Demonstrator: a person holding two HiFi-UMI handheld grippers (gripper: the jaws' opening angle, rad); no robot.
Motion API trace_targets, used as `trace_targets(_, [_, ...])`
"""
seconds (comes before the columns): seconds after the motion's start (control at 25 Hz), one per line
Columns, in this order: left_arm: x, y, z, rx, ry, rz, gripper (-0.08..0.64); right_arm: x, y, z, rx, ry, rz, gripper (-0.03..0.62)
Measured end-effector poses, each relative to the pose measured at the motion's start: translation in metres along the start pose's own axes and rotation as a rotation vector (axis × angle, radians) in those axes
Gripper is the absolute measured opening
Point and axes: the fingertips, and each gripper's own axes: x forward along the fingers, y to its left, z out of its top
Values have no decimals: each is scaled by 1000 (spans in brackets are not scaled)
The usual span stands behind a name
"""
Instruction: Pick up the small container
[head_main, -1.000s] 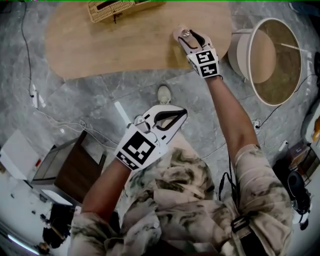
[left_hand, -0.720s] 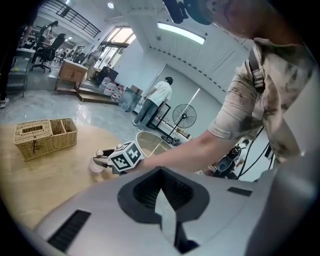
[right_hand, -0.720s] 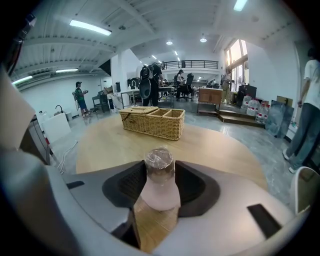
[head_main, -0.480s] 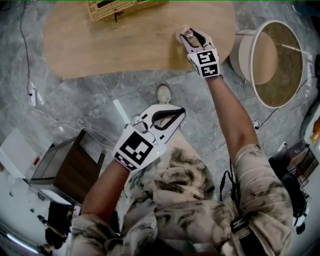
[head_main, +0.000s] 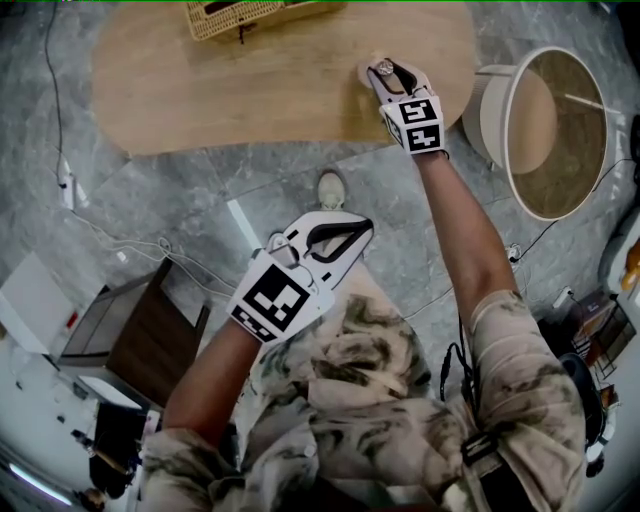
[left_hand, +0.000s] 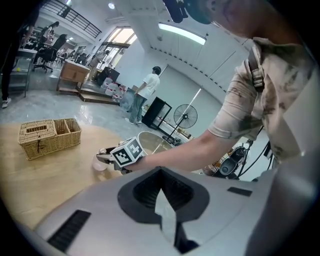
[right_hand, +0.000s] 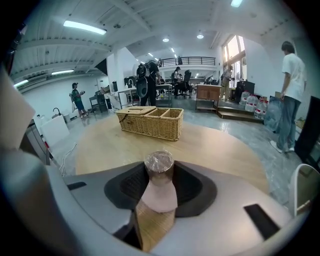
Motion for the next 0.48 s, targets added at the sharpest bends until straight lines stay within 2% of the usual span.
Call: trace_targets(0.48, [-34, -15, 15, 36, -34, -1, 21, -34, 20, 44, -21, -9, 10, 161])
